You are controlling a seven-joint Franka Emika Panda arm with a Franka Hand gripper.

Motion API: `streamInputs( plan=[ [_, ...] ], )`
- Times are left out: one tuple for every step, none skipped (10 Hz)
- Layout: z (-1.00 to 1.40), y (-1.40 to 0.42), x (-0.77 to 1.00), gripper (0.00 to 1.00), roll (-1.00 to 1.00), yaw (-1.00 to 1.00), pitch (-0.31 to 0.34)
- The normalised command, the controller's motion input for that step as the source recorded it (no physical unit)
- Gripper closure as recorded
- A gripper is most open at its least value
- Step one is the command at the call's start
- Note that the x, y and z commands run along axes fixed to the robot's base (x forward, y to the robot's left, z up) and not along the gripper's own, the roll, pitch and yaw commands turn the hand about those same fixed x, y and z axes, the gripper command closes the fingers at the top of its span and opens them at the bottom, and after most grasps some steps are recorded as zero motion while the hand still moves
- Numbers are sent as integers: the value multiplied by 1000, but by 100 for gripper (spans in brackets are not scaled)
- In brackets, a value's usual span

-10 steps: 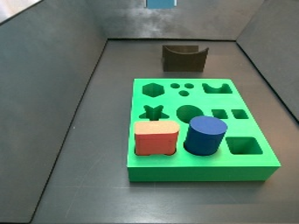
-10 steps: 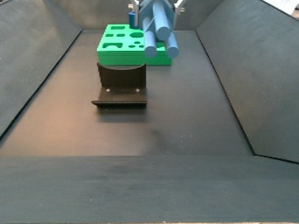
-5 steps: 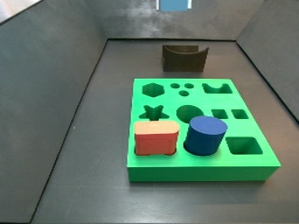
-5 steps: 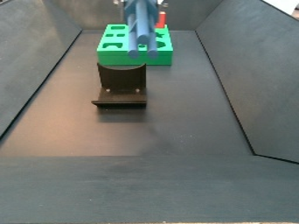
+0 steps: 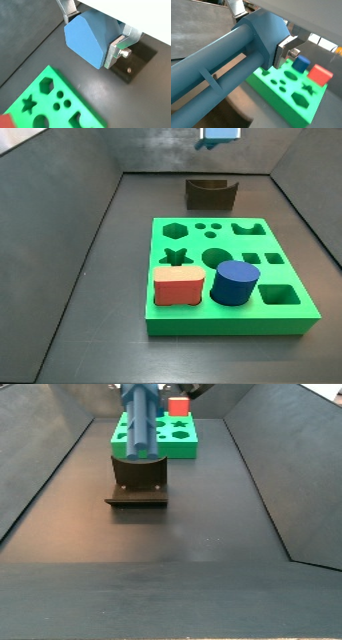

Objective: Pick up the 3 prong object. Move up. Rotate the 3 prong object. Place the 3 prong object on the fixture. Regrasp the 3 prong object. Move to above the board. Insert the 3 prong object.
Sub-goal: Place the 3 prong object on the fixture.

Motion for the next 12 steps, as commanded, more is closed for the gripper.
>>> streamInputs(
  plan=[
    [0,38,39,100,-1000,-112,136],
    [10,35,18,100,-1000,-128,122],
    [-5,30,33,100,-1000,-176,112],
    [-9,33,49,100,-1000,-198,118],
    [-11,43,73,100,-757,-195,94],
    [-8,42,75,100,-632,-191,76],
    [-9,38,67,100,-377,-179,28],
    [-1,27,56,100,-224,-168,-7],
    [-1000,17,72,100,-56,-225,-117],
    [-1000,19,78,100,-33,-183,-141],
    [-1000,18,90,100,-19,-125,-151],
    [-1000,15,94,100,-15,-72,-149]
  ],
)
